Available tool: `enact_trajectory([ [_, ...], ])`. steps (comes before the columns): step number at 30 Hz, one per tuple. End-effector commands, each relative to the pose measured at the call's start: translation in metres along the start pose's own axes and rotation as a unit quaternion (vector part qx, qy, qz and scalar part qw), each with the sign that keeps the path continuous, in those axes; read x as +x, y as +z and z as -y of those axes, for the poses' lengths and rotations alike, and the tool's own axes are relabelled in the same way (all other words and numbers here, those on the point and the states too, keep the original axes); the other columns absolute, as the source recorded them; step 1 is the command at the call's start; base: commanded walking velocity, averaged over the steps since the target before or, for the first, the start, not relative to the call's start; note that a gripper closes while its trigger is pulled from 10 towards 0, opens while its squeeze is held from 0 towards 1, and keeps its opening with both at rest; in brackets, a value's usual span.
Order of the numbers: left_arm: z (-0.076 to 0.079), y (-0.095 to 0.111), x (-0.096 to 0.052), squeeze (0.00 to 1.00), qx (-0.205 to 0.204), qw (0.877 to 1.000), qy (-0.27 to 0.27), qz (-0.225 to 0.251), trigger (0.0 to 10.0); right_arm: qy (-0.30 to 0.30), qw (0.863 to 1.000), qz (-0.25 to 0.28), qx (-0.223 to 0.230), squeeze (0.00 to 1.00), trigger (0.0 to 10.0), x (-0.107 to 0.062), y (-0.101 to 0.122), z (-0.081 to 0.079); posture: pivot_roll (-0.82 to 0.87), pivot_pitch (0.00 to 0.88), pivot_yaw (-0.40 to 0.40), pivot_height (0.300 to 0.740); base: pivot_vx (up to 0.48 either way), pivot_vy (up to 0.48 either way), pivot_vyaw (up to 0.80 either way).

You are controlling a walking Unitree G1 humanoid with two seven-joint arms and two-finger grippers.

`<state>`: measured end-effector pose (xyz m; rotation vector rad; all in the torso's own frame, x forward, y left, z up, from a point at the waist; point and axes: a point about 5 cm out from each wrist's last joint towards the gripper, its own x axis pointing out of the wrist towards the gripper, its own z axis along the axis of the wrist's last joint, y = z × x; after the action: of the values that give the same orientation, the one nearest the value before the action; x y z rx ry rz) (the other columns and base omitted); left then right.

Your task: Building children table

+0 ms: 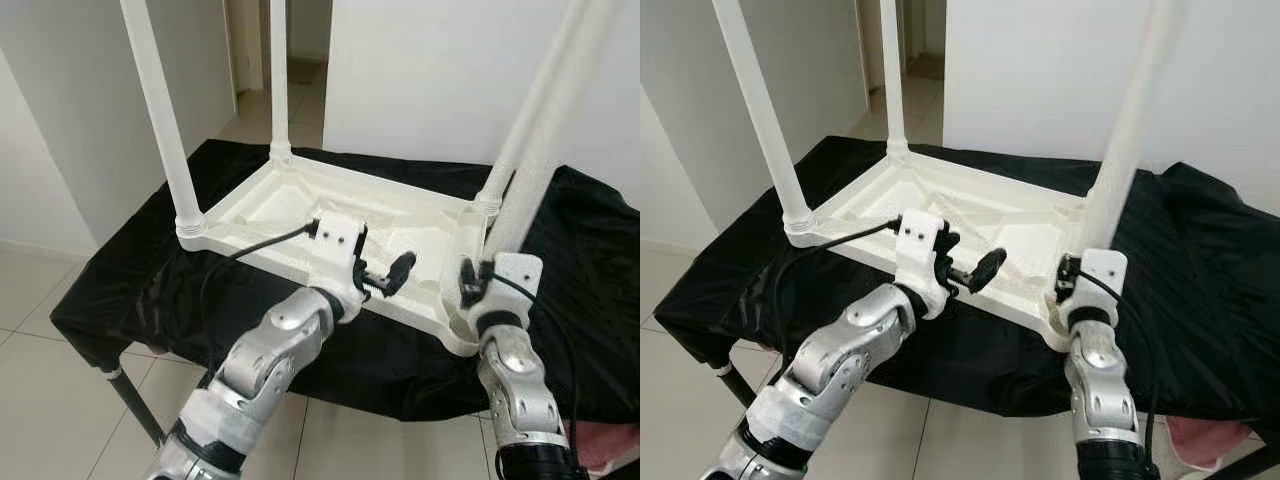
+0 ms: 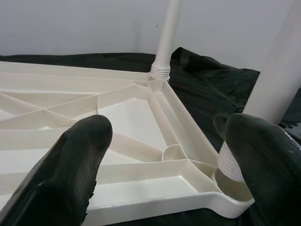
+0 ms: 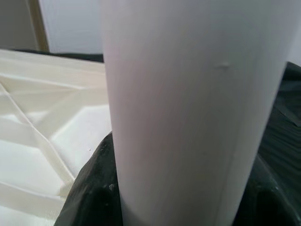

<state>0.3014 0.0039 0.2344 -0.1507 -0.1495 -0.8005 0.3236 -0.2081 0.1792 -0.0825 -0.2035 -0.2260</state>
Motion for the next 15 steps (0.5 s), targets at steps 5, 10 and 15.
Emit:
enact_trajectory([
  [5, 0.01, -0.006, -0.007, 0.0, 0.01, 0.997, -0.077, -0.01, 10.0, 0.011, 1.0, -0.001, 0.0, 0.0, 10.0, -0.003, -0.01, 0.007, -0.02, 0.106, 0.002, 0.74, 0.0, 0.0, 0.0],
  [10, 0.013, -0.013, -0.013, 0.0, 0.011, 0.995, -0.098, -0.029, 10.0, 0.031, 1.0, -0.001, 0.004, 0.0, 10.0, -0.004, -0.016, 0.004, -0.02, 0.101, 0.002, 0.74, 0.0, 0.0, 0.0],
  [15, 0.018, -0.028, -0.022, 0.0, 0.024, 0.989, -0.131, -0.066, 10.0, 0.064, 0.998, 0.007, 0.006, 0.0, 10.0, -0.01, -0.023, -0.001, -0.01, 0.095, 0.003, 0.74, 0.0, 0.0, 0.0],
])
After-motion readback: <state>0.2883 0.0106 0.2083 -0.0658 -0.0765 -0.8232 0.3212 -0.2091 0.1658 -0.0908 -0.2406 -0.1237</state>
